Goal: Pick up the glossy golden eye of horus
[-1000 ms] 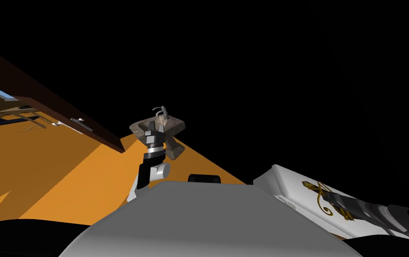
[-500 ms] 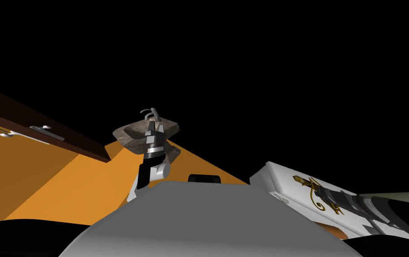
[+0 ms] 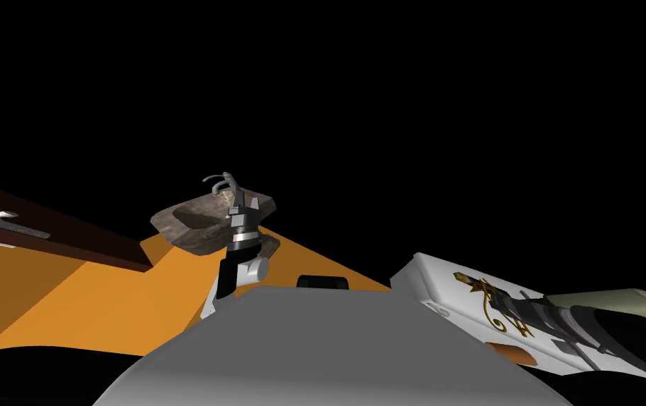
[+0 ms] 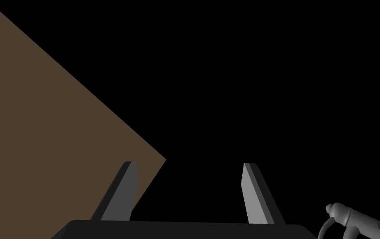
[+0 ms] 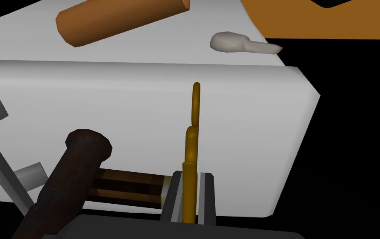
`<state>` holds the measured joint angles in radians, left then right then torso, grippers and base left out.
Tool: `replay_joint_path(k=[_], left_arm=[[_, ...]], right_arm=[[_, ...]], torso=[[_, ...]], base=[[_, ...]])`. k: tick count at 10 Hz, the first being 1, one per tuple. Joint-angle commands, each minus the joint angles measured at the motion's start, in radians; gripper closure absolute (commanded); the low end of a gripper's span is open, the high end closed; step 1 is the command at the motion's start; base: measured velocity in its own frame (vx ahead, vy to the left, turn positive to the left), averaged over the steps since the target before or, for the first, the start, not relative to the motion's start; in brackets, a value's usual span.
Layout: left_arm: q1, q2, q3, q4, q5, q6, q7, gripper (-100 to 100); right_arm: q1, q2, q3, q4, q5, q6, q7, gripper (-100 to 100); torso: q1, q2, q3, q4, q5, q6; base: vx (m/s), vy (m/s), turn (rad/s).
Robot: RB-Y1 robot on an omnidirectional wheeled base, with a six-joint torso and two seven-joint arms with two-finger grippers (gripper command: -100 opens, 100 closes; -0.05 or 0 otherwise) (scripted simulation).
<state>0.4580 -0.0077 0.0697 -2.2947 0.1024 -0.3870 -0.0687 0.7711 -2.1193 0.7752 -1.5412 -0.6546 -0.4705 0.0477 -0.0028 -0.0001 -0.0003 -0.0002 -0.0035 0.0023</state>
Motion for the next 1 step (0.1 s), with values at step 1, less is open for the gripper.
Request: replay_joint_path(k=[1], left_arm=[[0.000,0.000,0.000,0.000,0.000,0.000,0.000,0]], right_arm=[[0.000,0.000,0.000,0.000,0.000,0.000,0.000,0]], torso=[[0.000,0.000,0.000,0.000,0.000,0.000]], base=[[0.000,0.000,0.000]])
